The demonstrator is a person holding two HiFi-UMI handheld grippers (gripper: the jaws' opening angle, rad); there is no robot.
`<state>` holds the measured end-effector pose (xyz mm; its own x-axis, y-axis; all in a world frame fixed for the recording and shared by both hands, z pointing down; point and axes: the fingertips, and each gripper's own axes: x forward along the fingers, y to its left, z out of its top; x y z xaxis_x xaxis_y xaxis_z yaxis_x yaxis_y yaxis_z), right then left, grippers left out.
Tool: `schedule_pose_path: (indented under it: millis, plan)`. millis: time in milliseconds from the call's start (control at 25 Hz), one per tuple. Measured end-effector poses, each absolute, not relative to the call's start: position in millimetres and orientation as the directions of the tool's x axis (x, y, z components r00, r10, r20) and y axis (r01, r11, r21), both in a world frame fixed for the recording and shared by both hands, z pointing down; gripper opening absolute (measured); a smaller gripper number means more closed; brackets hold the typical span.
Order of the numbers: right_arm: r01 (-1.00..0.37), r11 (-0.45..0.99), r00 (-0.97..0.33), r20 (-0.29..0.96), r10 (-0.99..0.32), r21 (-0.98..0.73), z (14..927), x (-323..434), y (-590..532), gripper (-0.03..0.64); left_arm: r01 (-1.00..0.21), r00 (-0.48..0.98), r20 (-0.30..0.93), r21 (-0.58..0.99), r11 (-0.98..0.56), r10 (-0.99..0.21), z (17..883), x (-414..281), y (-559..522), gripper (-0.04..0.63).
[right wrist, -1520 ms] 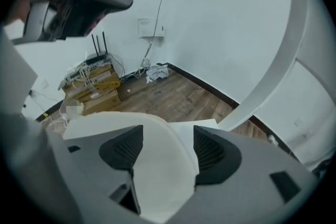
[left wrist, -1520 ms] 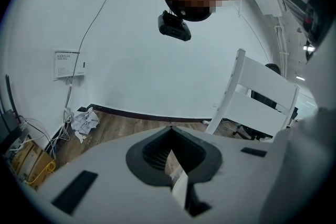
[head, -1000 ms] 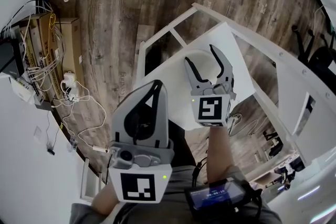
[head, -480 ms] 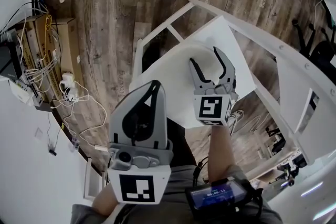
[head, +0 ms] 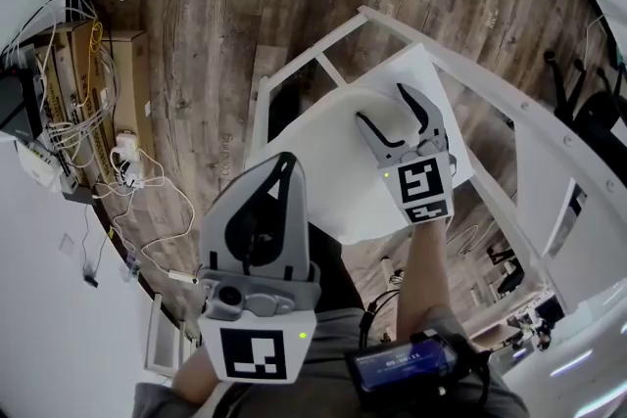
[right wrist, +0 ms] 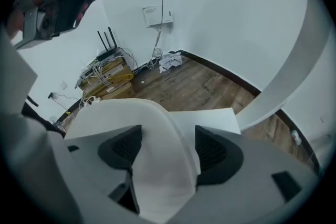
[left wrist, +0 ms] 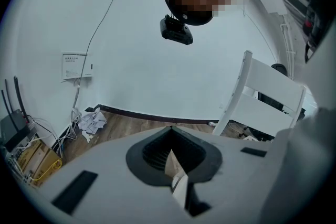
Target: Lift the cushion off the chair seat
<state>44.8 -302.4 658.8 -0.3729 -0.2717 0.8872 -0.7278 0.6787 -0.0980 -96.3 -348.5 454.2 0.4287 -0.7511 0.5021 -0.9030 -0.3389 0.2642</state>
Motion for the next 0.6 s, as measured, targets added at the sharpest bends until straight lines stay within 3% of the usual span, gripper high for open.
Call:
schedule_pose_path:
  millis: [280,360,440,600]
  plan:
    - [-0.71,0.684,-0.405,0.891,-0.206,-0.164,657.6,40.2,-298.7,0.239,-0.906,0.421,0.504,0.265,-0.329,-0.754,456.5,-100.9,-348.5,0.006]
    - [-0.722,0.677,-0.391,0.891,-0.232,-0.141,653.7,43.3,-298.8,0.187,-0.905,0.425,0.502,0.268,-0.331,-0.753,455.5,-99.0,-347.1,0.006]
    - [-0.733,0.673,-0.367,0.891,-0.265,-0.102,648.7,48.4,-300.9,0.066,-0.902,0.43,0.499,0.269,-0.338,-0.752,453.7,-96.6,-346.1,0.006]
    - [-0.732,0.676,-0.373,0.881,-0.292,-0.086,640.4,44.9,-298.8,0.029,-0.9,0.435,0.49,0.267,-0.346,-0.755,449.3,-94.3,-344.6,0.006]
